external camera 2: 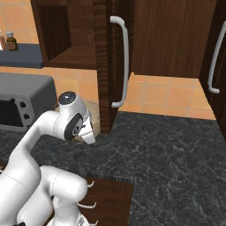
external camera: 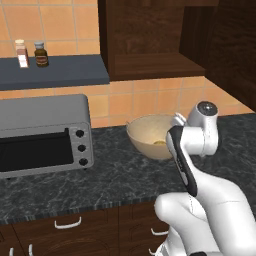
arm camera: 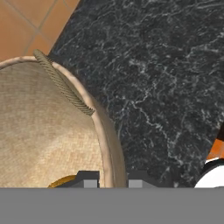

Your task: Open the cabinet, pick up the bread from the cabinet and place it in the basket. Then move the basket to the dining counter.

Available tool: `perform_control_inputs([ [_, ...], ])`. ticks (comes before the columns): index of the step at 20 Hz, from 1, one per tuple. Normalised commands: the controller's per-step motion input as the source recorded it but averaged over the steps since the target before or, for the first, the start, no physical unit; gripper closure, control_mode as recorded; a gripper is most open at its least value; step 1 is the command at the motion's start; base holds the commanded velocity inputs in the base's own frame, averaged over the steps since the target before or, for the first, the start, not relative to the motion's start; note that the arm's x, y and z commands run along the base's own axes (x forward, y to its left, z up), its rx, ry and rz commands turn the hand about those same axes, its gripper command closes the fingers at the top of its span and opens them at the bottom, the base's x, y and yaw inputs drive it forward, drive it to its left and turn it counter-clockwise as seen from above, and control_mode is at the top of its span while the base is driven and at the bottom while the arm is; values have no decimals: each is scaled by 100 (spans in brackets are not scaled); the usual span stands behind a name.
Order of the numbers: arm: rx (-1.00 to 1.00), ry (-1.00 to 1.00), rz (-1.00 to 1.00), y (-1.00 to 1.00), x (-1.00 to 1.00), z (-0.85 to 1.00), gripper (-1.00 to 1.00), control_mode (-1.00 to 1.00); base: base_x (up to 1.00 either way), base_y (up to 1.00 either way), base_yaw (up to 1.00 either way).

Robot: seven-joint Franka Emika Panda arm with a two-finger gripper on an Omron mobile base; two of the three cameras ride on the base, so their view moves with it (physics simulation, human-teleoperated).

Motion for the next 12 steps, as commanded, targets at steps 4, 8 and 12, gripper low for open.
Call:
perform_control_inputs([
  [4,1,0,-2,1,0,40,100,-100,0,0,0],
  [8,0,0,-3,0,-5,52,100,-100,0,0,0],
  [12,0,0,-2,0,-24,44,100,-100,0,0,0],
])
